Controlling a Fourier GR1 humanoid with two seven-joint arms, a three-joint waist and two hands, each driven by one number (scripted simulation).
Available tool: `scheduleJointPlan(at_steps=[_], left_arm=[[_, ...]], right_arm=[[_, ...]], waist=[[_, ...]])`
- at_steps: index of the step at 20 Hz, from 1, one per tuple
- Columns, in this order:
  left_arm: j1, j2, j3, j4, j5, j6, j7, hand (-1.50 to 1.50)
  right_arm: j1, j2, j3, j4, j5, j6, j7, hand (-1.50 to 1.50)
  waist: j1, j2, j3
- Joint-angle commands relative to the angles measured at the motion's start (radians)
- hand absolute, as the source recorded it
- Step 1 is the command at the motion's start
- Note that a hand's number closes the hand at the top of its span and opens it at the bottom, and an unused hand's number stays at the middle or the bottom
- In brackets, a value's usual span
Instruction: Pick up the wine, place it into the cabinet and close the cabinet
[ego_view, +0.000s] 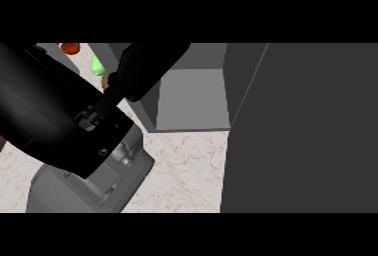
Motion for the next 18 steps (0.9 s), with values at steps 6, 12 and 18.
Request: scheduleJointPlan(at_steps=[6,12,18], left_arm=[[-0.060,0.000,0.006,-0.033,0.000,-0.137,0.160,-1.50],[-0.090,0.000,0.056,-0.035,0.011,-0.179,0.160,-1.50],[0.018,0.000,0.041,-0.112,0.021,-0.198,0.160,-1.50]], right_arm=[[-0.014,0.018,0.019,-0.052,0.053,-0.066,0.041,-1.50],[-0.018,0.004,0.004,-0.078,0.043,-0.081,0.058,-1.50],[-0.066,-0.011,-0.033,-0.076,0.051,-0.121,0.120,-1.50]], waist=[[-0.002,0.002,-0.001],[0.004,0.005,-0.001],[0.012,0.004,-0.002]])
